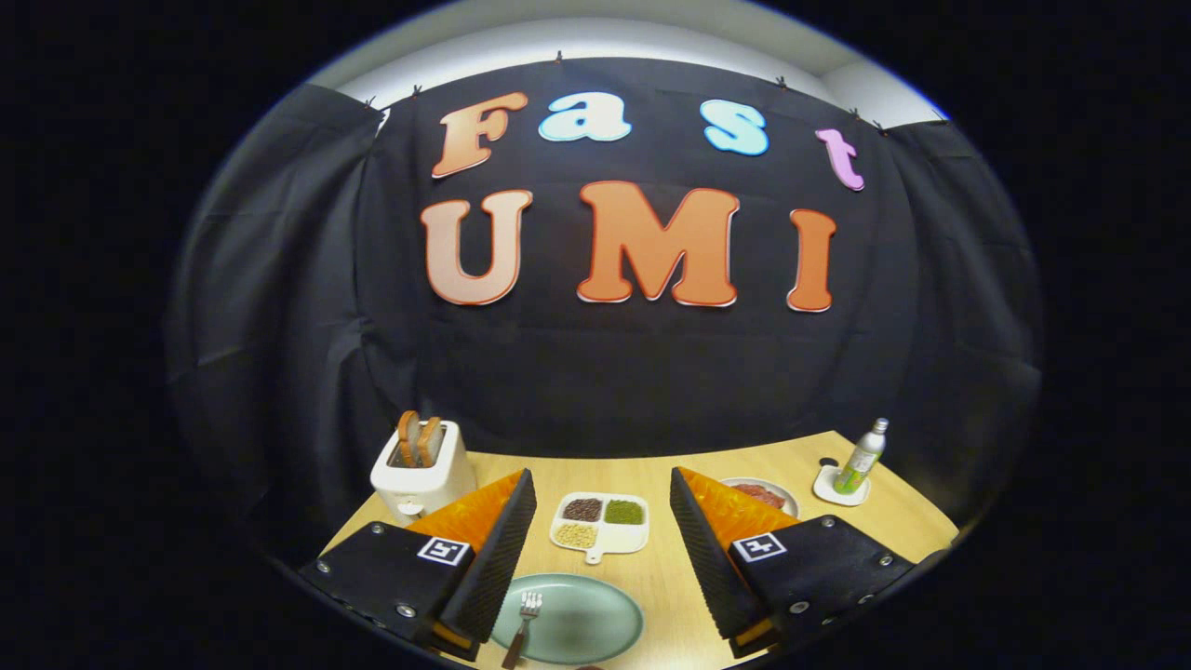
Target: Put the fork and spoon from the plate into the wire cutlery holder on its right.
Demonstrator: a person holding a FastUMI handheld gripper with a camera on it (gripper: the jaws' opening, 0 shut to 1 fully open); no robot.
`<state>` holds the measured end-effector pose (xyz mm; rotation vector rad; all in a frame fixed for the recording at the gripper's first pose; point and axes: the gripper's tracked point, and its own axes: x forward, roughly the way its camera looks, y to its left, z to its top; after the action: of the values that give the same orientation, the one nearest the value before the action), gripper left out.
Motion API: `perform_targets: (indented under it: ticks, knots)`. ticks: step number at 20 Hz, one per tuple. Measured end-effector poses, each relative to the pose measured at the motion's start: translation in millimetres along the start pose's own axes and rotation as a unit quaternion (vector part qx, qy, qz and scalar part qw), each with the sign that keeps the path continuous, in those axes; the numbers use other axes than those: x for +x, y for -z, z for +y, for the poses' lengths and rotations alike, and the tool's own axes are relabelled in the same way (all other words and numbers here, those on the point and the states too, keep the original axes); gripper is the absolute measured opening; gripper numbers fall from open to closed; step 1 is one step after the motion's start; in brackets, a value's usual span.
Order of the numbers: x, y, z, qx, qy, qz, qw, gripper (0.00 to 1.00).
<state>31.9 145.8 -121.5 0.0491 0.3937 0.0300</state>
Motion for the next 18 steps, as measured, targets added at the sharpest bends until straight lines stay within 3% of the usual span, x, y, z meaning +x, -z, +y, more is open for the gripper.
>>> perform_targets:
  ticks: [3, 5, 11, 18]
  knots:
    - [16.8, 36.2, 33.1, 0.009, -0.038, 0.065, 0.997, 0.87]
    - [24.3, 77.0, 49.5, 0.010, -0.064, 0.146, 0.987, 0.87]
    - [26.2, 187.2, 66.3, 0.014, -0.087, 0.364, 0.927, 0.88]
    - [16.3, 267.7, 71.0, -0.012, -0.074, 0.497, 0.864, 0.81]
